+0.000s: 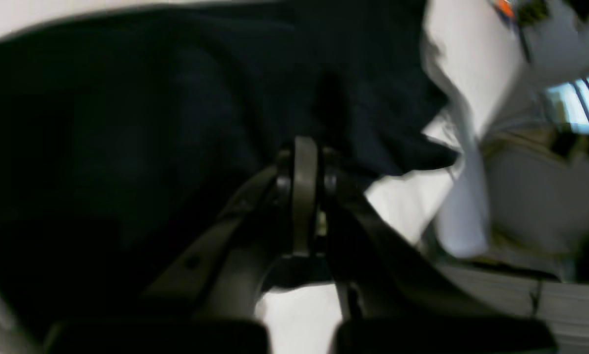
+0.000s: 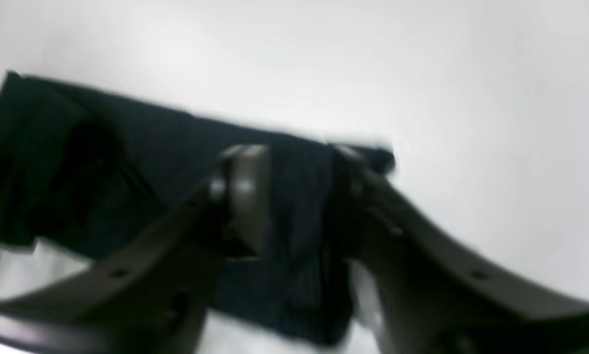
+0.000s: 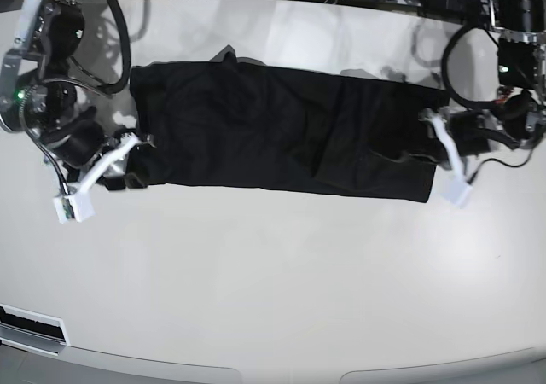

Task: Layout the t-shirt on the table in an organized manner, then fold the t-shirt properly
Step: 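Release the shirt and move both grippers away from it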

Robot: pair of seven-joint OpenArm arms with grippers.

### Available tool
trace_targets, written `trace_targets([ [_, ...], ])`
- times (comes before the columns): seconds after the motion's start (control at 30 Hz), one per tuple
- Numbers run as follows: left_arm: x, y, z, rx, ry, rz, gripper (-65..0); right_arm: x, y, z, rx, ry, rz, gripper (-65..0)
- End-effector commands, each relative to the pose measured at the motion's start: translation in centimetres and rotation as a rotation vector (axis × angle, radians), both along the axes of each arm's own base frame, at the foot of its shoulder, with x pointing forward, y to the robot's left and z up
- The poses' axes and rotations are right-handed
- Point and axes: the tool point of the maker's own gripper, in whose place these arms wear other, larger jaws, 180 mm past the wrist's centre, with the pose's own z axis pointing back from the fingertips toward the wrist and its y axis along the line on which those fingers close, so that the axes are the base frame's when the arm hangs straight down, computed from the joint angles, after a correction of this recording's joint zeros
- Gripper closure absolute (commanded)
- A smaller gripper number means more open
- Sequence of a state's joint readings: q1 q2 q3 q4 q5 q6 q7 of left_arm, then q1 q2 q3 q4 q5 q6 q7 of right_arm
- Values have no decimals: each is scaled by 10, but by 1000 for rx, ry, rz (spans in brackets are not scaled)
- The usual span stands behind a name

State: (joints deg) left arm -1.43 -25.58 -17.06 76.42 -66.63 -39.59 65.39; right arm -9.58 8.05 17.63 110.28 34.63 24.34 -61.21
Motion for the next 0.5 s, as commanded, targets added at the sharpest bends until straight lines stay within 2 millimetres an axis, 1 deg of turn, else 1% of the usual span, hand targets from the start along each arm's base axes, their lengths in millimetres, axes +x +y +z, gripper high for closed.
trace_targets([
  [0.0, 13, 14, 20, -2, -67, 30, 0, 2, -8, 7, 20, -28, -31, -323],
  [0.07, 18, 34, 29, 23, -91, 71, 0, -9, -27, -8, 27, 25, -105, -372],
  [0.13, 21, 52, 36, 51, -108, 98, 0, -19, -37, -23, 58, 74, -141, -379],
  [0.2, 22, 66, 42, 84, -118, 109, 0, -28, -39, -36, 109, 112, -139, -379],
  [0.33, 22, 88, 51, 151, -121, 105, 0, -41, -39, -61, 217, 185, -152, -379],
  [0.47, 23, 103, 60, 197, -127, 102, 0, -51, -31, -89, 312, 257, -149, -379],
])
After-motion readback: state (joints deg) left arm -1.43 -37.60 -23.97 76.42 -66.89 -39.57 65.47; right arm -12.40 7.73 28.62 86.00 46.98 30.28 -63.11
